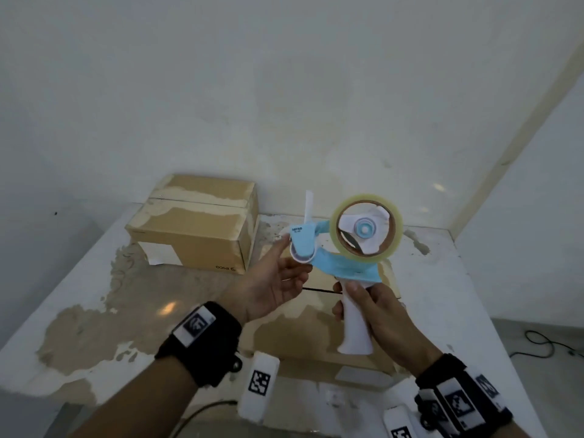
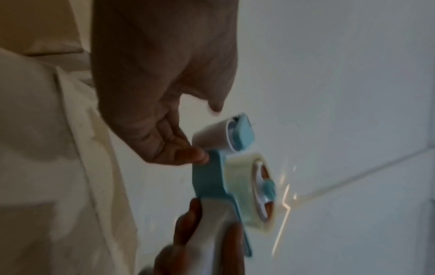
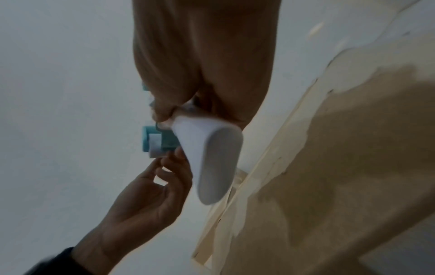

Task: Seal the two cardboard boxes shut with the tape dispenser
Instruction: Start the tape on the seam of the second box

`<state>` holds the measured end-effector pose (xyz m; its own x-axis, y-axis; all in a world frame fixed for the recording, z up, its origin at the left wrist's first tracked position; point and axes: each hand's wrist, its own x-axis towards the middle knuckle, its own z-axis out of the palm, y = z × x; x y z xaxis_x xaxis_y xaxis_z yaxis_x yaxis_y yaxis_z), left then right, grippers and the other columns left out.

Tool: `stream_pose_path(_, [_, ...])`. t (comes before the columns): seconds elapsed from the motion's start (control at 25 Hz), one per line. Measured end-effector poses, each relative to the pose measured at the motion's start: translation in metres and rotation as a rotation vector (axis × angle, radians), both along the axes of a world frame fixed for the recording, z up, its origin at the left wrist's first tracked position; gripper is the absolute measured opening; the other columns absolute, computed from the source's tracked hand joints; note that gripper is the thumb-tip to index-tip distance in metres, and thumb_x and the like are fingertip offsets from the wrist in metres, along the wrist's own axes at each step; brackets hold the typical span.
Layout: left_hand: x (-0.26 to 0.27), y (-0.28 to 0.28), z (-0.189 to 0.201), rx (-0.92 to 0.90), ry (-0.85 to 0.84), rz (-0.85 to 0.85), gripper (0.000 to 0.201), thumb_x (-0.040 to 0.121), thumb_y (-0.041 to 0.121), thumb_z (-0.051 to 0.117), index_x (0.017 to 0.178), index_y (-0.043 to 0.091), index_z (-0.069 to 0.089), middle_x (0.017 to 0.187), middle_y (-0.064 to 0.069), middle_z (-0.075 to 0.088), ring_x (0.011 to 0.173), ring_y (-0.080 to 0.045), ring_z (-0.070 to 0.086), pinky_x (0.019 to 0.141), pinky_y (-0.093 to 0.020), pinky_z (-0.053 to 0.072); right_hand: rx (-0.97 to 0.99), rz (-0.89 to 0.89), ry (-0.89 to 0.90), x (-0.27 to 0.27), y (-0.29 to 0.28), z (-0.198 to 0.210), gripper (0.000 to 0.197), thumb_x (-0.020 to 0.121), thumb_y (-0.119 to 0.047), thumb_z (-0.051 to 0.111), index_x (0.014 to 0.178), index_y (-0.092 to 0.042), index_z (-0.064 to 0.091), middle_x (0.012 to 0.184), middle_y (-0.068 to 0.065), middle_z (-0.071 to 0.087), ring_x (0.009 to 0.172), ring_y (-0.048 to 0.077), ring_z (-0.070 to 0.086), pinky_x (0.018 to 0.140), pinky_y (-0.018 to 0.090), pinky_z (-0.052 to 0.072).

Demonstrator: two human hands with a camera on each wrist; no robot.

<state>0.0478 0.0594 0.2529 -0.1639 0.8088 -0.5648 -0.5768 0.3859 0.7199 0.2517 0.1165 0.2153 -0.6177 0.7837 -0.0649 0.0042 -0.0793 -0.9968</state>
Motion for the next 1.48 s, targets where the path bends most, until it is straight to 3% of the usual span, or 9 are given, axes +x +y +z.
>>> stream_pose_path(0.08, [-0.008, 0.010, 0.011, -0.011, 0.065, -0.045, 0.033, 0.095, 0.038, 0.054, 0.096, 0.006, 0.063, 0.066, -0.003, 0.064, 0.054, -0.010, 0.058, 0.051, -0.019, 0.054, -0.008, 0.061, -0.012, 0.011, 0.007, 0.003, 0.037, 0.094, -0.036, 0.055, 0.105, -0.001, 0.064, 0.079, 0.014, 0.070, 0.073, 0.023, 0.066, 0.067, 0.029, 0.054])
stream_pose_path(0.16, [-0.010, 0.014, 0.016, -0.007, 0.090, -0.076, 0.024, 0.098, 0.029, 0.052, 0.101, 0.008, 0.062, 0.068, -0.003, 0.066, 0.056, -0.010, 0.061, 0.053, -0.019, 0.056, 0.009, 0.097, -0.022, 0.017, 0.013, 0.006, 0.039, 0.095, -0.038, 0.054, 0.106, -0.001, 0.062, 0.079, 0.012, 0.067, 0.072, 0.022, 0.063, 0.068, 0.029, 0.052])
stream_pose_path(0.28, [-0.001, 0.009, 0.016, -0.016, -0.017, -0.192, 0.047, 0.099, 0.044, 0.043, 0.116, 0.004, 0.061, 0.095, -0.012, 0.074, 0.080, -0.022, 0.071, 0.064, -0.027, 0.061, 0.035, 0.092, -0.041, 0.019, 0.019, 0.006, 0.049, 0.089, -0.046, 0.055, 0.105, 0.000, 0.061, 0.076, 0.009, 0.064, 0.070, 0.022, 0.061, 0.068, 0.030, 0.051])
stream_pose_path(0.36, [0.010, 0.005, 0.015, 0.030, -0.053, -0.194, 0.048, 0.100, 0.042, 0.041, 0.121, 0.004, 0.061, 0.105, -0.014, 0.072, 0.084, -0.023, 0.071, 0.066, -0.028, 0.061, 0.060, 0.080, -0.061, 0.019, 0.020, 0.005, 0.055, 0.084, -0.052, 0.056, 0.104, 0.000, 0.060, 0.074, 0.008, 0.064, 0.069, 0.021, 0.061, 0.067, 0.030, 0.050])
stream_pose_path(0.56, [0.020, 0.007, 0.006, 0.062, -0.022, -0.016, 0.015, 0.092, 0.013, 0.060, 0.100, 0.001, 0.066, 0.082, -0.009, 0.068, 0.065, -0.011, 0.068, 0.056, -0.019, 0.057, 0.052, 0.068, -0.062, 0.021, 0.022, 0.003, 0.052, 0.087, -0.047, 0.056, 0.102, 0.002, 0.060, 0.072, 0.007, 0.064, 0.067, 0.021, 0.060, 0.066, 0.032, 0.050])
stream_pose_path(0.8, [0.026, 0.000, 0.003, 0.130, -0.073, 0.015, 0.018, 0.093, 0.012, 0.056, 0.104, 0.001, 0.065, 0.092, -0.009, 0.070, 0.077, -0.015, 0.068, 0.059, -0.021, 0.058, 0.121, 0.046, -0.084, 0.022, 0.023, 0.002, 0.034, 0.097, -0.033, 0.053, 0.102, 0.000, 0.060, 0.075, 0.002, 0.066, 0.066, 0.015, 0.062, 0.064, 0.023, 0.052])
stream_pose_path(0.96, [0.018, -0.002, 0.005, 0.127, -0.118, 0.014, 0.031, 0.097, 0.023, 0.053, 0.114, 0.000, 0.065, 0.098, -0.014, 0.071, 0.077, -0.015, 0.070, 0.061, -0.022, 0.060, 0.168, 0.035, -0.106, 0.025, 0.025, 0.001, 0.022, 0.098, -0.022, 0.052, 0.102, -0.003, 0.061, 0.077, 0.004, 0.066, 0.065, 0.015, 0.062, 0.064, 0.022, 0.053])
stream_pose_path(1.2, [0.015, -0.004, 0.009, 0.154, -0.121, -0.061, 0.021, 0.090, 0.008, 0.059, 0.107, -0.001, 0.067, 0.095, -0.012, 0.072, 0.082, -0.015, 0.070, 0.068, -0.021, 0.060, 0.159, 0.015, -0.099, 0.023, 0.023, -0.002, 0.028, 0.097, -0.031, 0.054, 0.101, -0.005, 0.061, 0.078, 0.004, 0.067, 0.066, 0.014, 0.062, 0.063, 0.022, 0.052])
stream_pose_path(1.48, [0.025, 0.002, 0.001, 0.078, -0.117, 0.003, 0.016, 0.087, 0.004, 0.062, 0.101, -0.002, 0.064, 0.078, -0.011, 0.072, 0.071, -0.015, 0.071, 0.067, -0.023, 0.061, 0.210, 0.023, -0.100, 0.027, 0.021, -0.006, 0.028, 0.093, -0.032, 0.055, 0.098, -0.005, 0.062, 0.074, 0.004, 0.067, 0.065, 0.016, 0.063, 0.063, 0.023, 0.052])
